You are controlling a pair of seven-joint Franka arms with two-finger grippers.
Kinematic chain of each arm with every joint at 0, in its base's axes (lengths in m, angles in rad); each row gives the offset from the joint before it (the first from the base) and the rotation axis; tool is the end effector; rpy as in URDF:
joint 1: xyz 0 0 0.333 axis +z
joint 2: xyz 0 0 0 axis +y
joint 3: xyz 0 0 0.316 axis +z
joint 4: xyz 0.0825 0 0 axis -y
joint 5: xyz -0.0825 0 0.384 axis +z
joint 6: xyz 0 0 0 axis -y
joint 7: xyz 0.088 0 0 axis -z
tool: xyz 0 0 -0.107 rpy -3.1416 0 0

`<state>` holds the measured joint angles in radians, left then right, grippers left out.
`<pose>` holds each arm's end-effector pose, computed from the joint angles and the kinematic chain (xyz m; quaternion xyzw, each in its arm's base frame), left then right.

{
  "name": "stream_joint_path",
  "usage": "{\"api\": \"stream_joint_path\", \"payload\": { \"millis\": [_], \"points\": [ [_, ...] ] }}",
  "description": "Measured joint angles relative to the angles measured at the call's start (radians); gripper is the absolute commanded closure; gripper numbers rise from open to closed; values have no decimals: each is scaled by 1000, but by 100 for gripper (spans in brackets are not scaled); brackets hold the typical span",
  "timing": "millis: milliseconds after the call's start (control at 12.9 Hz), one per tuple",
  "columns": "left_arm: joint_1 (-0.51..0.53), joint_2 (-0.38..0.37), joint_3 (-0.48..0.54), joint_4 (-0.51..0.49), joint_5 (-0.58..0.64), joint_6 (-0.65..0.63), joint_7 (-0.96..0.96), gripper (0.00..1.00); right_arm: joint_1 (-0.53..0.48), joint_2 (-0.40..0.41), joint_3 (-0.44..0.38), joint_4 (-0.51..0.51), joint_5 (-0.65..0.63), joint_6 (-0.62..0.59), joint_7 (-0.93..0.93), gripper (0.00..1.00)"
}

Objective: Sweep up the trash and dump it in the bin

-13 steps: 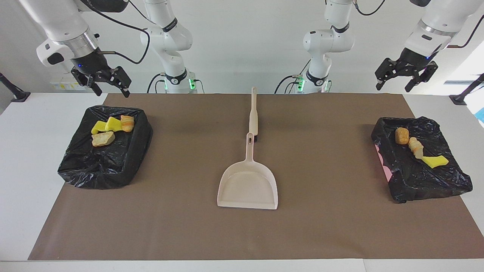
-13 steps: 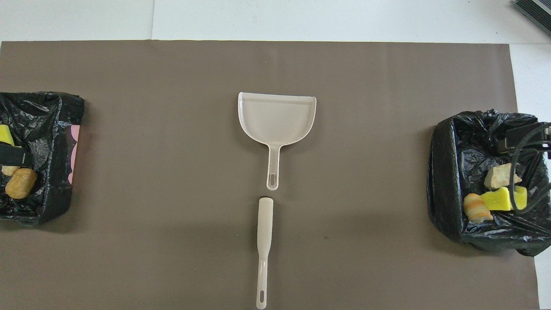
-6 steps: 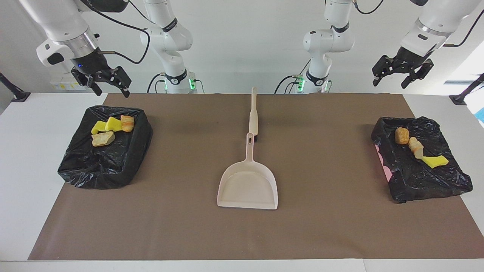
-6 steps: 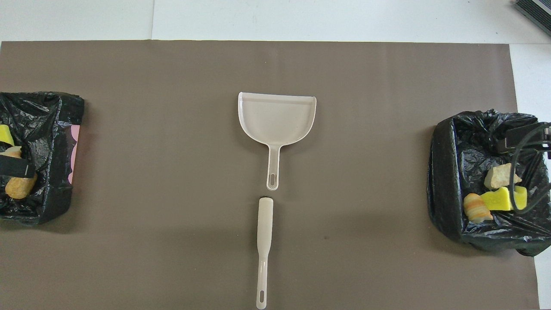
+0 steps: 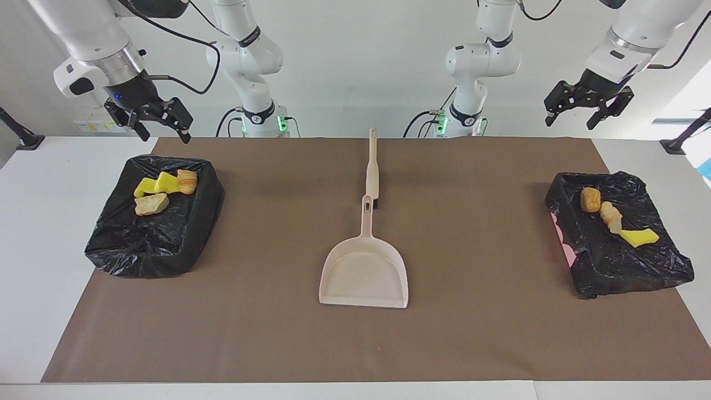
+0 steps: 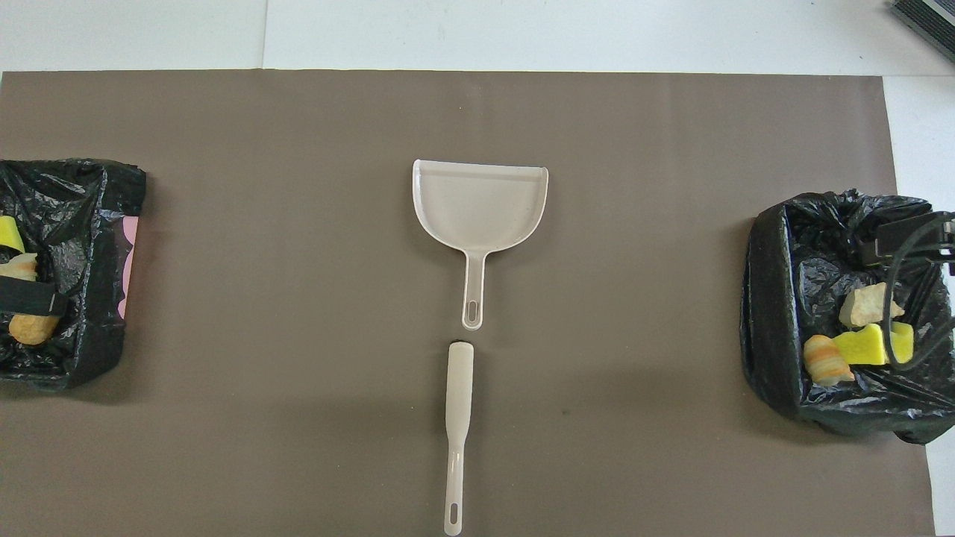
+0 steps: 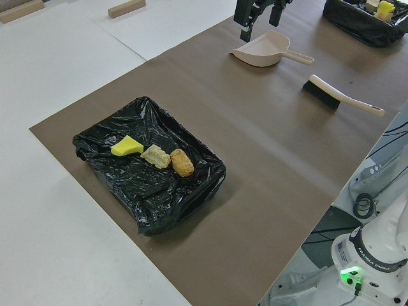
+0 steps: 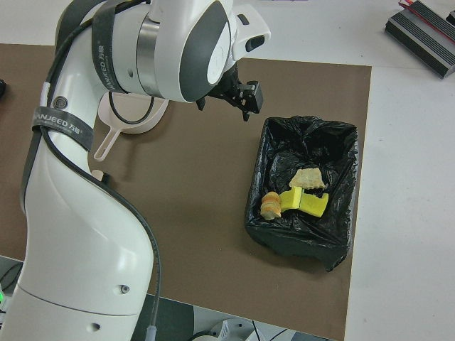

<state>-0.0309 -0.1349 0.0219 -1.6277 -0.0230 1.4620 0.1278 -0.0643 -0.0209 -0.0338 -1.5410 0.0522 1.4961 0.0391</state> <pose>0.5003 -0.0063 0.6598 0.9974 -0.0695 -0.0146 0.0138 0.5386 -0.0473 0.6436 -0.9973 0.0669 0.0112 0.0267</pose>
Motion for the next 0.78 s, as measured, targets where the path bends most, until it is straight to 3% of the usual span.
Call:
{"api": "stream_joint_path", "payload": {
  "millis": [776],
  "points": [
    [0,0,-2,0,0,0,-31,0,0,0,0,-1,0,-1,0,0]
  ]
}}
